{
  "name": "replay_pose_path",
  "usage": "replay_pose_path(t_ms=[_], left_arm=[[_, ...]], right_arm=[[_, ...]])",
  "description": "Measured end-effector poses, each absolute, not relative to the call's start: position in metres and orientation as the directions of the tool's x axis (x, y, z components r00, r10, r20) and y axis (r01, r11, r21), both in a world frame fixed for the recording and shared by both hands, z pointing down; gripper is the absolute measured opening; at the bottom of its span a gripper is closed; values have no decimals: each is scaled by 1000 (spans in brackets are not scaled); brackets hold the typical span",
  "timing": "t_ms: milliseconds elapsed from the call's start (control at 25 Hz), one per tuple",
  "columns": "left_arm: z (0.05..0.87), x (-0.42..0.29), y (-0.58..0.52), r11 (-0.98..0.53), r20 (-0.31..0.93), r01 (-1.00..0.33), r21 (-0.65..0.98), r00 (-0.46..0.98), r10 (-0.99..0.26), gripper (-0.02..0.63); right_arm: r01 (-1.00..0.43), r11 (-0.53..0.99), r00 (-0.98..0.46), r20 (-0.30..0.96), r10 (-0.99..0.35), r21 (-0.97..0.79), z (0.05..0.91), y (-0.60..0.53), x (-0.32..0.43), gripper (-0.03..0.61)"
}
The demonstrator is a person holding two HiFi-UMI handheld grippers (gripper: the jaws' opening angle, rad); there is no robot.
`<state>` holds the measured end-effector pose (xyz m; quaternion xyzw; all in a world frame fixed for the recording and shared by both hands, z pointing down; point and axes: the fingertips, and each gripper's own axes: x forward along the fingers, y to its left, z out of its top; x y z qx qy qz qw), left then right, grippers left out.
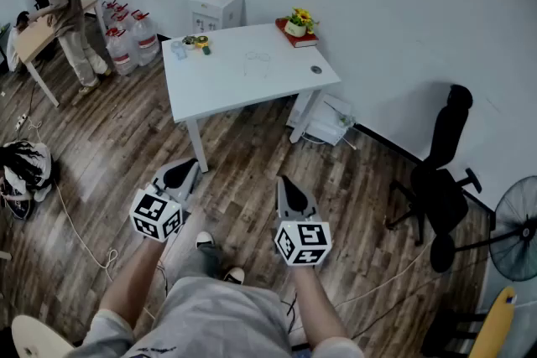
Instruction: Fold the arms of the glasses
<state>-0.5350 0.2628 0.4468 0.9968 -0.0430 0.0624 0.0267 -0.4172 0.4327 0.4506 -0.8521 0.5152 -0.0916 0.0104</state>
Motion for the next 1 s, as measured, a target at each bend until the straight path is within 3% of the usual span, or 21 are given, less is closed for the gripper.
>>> replay_pose_path(t_ms=[200,360,440,560,680,1000], left_arm=[[446,-529,264,-993,105,-109,46,989,-103,6],[444,-520,264,-992,98,-118,39,989,-113,9],[446,-518,266,-992,96,-117,38,989,-113,55],[451,-519,267,-990,97,-129,54,988,-124,209],[458,-519,271,-986,110,-148,77,984,-139,299],[465,-504,268,-986,119,-141,91,984,-130,306]], right_arm=[[-881,-446,436,98,-895,-157,448,436,-412,-7],[-869,-476,465,108,-879,-136,453,443,-400,56],[-864,-487,475,112,-873,-125,455,447,-398,108],[-865,-484,471,122,-874,-132,463,448,-403,182],[-864,-488,474,129,-871,-125,465,452,-406,284],[-866,-482,469,122,-875,-135,467,452,-393,293]])
